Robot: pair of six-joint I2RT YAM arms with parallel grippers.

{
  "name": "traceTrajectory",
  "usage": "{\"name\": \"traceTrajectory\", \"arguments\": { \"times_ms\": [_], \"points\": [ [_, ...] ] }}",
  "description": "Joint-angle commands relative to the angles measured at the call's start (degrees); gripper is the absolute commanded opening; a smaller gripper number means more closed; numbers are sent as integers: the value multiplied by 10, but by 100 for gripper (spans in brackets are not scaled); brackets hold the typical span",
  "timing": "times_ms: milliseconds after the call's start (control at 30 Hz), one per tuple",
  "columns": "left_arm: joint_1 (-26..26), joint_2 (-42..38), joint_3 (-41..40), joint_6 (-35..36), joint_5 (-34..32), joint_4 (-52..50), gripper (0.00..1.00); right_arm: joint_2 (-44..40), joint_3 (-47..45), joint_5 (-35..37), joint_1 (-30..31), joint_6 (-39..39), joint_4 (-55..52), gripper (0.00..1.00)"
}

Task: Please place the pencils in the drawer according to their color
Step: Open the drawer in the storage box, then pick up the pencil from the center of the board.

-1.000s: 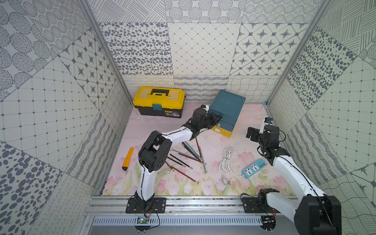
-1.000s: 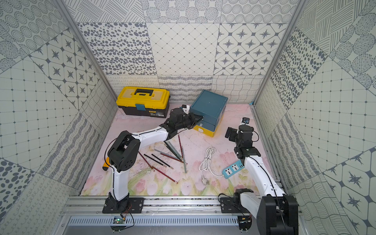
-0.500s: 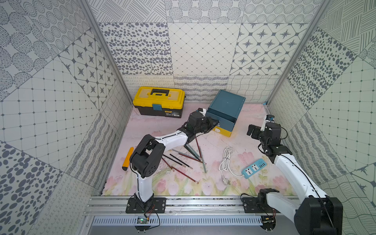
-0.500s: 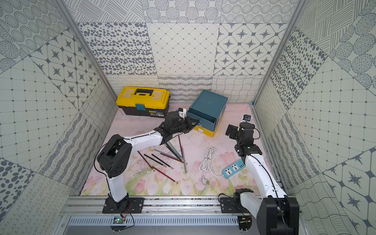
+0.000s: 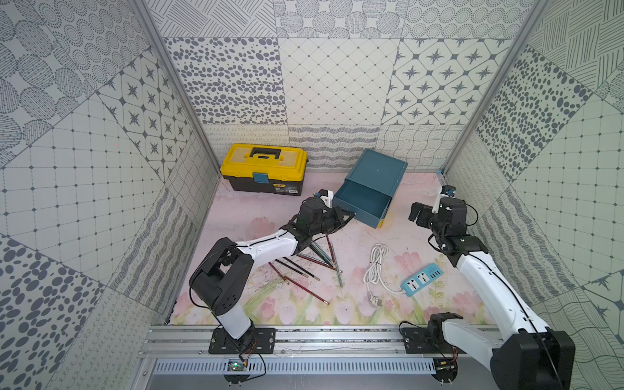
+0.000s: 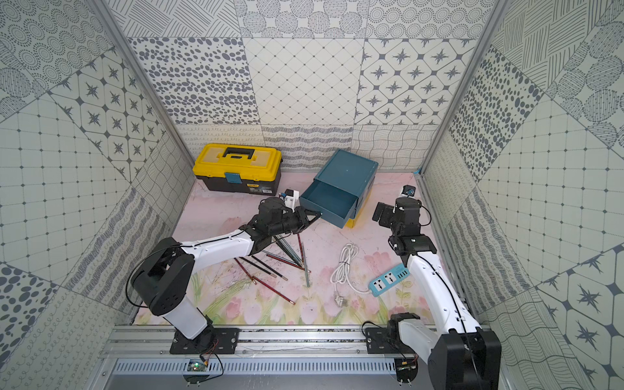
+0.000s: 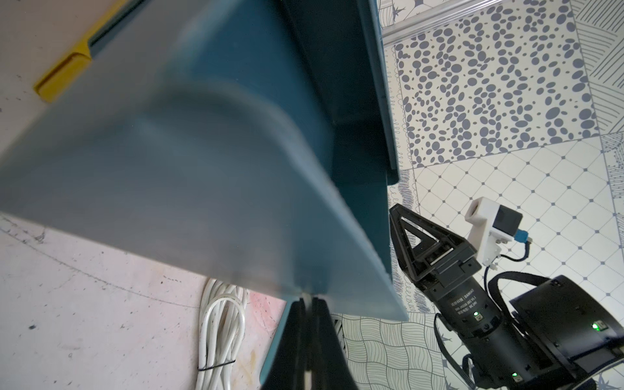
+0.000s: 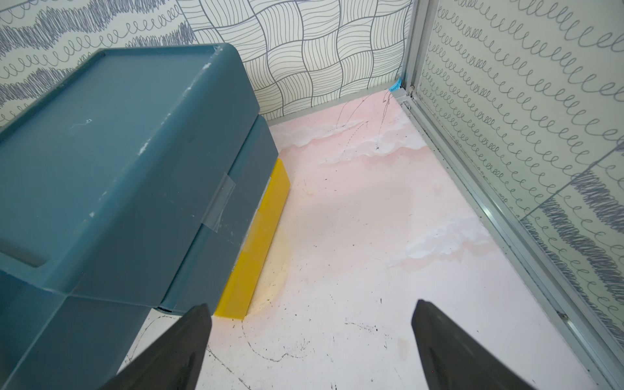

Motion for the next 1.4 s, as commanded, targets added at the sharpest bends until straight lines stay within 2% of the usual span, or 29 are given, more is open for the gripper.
{"name": "traceTrajectory", "arguments": {
  "times_ms": [0, 300, 367, 467, 633, 733, 833, 967, 1067, 1200, 1267, 1367],
  "points": [
    [3, -29, -27, 40, 6, 10, 0, -6, 22, 7, 6, 7, -4, 99],
    [2, -47, -53, 49, 13, -10, 3, -2, 24, 6, 14, 9, -3, 99],
    [2, -48, -57, 47, 13, -10, 11, -2, 25, 6, 15, 10, -3, 99],
    [3, -50, -61, 47, 7, -10, 32, 0, 26, 7, 16, 11, -3, 99],
    [2, -56, -63, 45, 3, -9, 51, 4, 38, 6, 18, 12, -16, 99],
    [2, -73, -69, 50, -4, -27, 60, 0, 39, 5, 19, 13, -18, 99],
    [2, -111, -80, 63, -29, -73, 63, -7, 39, 5, 19, 12, -22, 99],
    [2, -192, -84, 80, -118, -228, 71, -12, 40, 2, 20, 10, -28, 99],
    [3, -249, -64, 79, -219, -398, 71, -16, 38, 2, 21, 9, -30, 99],
    [5, -294, -36, 82, -318, -567, 69, -19, 34, 3, 22, 7, -29, 99],
    [10, -303, -26, 72, -351, -638, 67, -17, 36, 3, 23, 9, -29, 99],
    [36, -295, -20, 43, -350, -730, 64, -18, 39, 2, 29, 8, -33, 99]
  ]
}}
